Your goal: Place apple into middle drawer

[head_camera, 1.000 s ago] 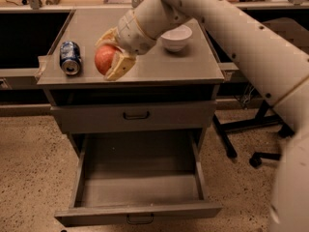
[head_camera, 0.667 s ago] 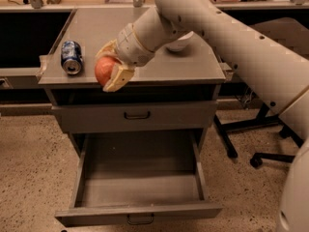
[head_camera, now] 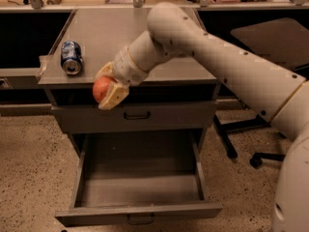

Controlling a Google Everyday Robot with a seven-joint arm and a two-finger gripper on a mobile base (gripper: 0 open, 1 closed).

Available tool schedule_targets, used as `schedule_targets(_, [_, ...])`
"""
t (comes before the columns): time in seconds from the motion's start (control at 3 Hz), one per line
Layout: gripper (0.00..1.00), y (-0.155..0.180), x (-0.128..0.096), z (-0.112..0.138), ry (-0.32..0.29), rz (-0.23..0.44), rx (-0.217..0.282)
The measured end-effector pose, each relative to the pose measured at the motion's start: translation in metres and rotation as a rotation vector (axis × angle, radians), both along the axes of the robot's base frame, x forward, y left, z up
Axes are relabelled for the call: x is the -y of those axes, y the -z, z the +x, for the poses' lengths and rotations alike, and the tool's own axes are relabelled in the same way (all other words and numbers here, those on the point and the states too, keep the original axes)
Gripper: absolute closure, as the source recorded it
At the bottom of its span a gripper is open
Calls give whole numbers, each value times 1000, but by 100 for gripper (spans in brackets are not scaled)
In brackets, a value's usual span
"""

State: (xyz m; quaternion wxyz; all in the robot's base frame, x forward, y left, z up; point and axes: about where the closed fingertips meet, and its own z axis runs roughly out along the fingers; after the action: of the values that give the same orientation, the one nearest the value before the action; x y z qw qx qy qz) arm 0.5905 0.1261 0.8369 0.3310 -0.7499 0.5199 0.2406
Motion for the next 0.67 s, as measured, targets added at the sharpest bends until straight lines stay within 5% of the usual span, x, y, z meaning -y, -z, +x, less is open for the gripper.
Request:
schedule_targets(0.33, [100,63,10,-34,73,-23,-134])
schedule_targets(0.67, [100,107,11,-66,49,-78,-206])
